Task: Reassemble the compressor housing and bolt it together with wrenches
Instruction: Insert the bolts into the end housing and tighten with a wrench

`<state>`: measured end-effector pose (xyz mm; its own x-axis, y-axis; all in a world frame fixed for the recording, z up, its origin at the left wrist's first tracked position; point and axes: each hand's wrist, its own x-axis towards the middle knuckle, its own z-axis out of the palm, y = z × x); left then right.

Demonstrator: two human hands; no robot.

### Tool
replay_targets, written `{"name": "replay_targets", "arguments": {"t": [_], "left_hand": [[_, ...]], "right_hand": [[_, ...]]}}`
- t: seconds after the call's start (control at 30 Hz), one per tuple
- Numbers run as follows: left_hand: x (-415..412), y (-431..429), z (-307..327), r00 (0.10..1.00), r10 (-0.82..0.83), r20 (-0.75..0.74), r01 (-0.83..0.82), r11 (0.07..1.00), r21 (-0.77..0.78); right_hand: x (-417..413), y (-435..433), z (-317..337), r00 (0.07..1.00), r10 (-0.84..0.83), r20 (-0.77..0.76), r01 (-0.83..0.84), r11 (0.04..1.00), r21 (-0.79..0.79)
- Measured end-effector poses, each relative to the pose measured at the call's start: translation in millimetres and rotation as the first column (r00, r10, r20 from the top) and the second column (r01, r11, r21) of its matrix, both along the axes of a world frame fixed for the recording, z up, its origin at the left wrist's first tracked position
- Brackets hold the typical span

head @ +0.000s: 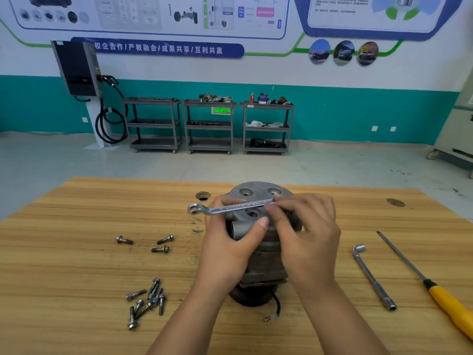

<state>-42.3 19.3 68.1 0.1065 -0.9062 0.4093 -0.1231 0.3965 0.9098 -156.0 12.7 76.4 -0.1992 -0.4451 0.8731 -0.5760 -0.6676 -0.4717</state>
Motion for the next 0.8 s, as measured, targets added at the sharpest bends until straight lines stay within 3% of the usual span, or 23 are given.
{"name": "replay_targets", "arguments": {"t": [0.2, 0.33, 0.4, 0.43, 0.5, 0.57, 0.6, 0.7, 0.8], "left_hand": [[0.1, 2.9, 3.7, 0.999, -0.035, -0.014, 0.035, 0.999, 0.021], [-0.2, 1.7, 3.2, 0.999, -0.036, -0.018, 0.037, 0.999, 0.031], [1.0, 2.1, 2.4, 0.999, -0.035, -0.014, 0.036, 0.999, 0.028], [1.3, 2.7, 2.3, 0.999, -0.035, -0.015, 0.036, 0.999, 0.025], [1.6, 3.3, 2.5, 0.999, -0.032, -0.022, 0.032, 0.999, 0.029], [1.1, 3.1, 2.9, 0.999, -0.032, -0.032, 0.033, 0.999, 0.032], [0.7, 2.9, 2.8, 0.999, -0.032, -0.036, 0.033, 0.999, 0.029], [0.4, 2.3, 2.5, 0.999, -0.027, -0.033, 0.028, 0.999, 0.030], [0.3, 1.7, 1.7, 0.999, -0.028, -0.028, 0.029, 0.999, 0.031]], "right_hand": [[-4.7, -18.3, 27.6, 0.995, -0.098, -0.032, 0.103, 0.928, 0.357], [-16.4, -35.2, 26.7, 0.987, -0.153, -0.051, 0.151, 0.758, 0.634], [-22.5, -39.8, 23.2, 0.981, -0.087, 0.173, -0.068, 0.682, 0.728], [-24.7, -39.6, 21.3, 0.928, -0.027, 0.371, -0.257, 0.675, 0.692], [-24.8, -33.2, 15.8, 0.713, 0.100, 0.694, -0.545, 0.702, 0.459], [-21.9, -24.6, 3.5, 0.574, 0.193, 0.796, -0.574, 0.788, 0.223], [-17.8, -19.0, -2.7, 0.564, 0.235, 0.792, -0.539, 0.831, 0.137], [-4.0, -1.6, -18.0, 0.650, 0.324, 0.687, -0.418, 0.908, -0.033], [-1.5, 9.3, -37.4, 0.895, 0.267, 0.358, -0.274, 0.961, -0.033]]}}
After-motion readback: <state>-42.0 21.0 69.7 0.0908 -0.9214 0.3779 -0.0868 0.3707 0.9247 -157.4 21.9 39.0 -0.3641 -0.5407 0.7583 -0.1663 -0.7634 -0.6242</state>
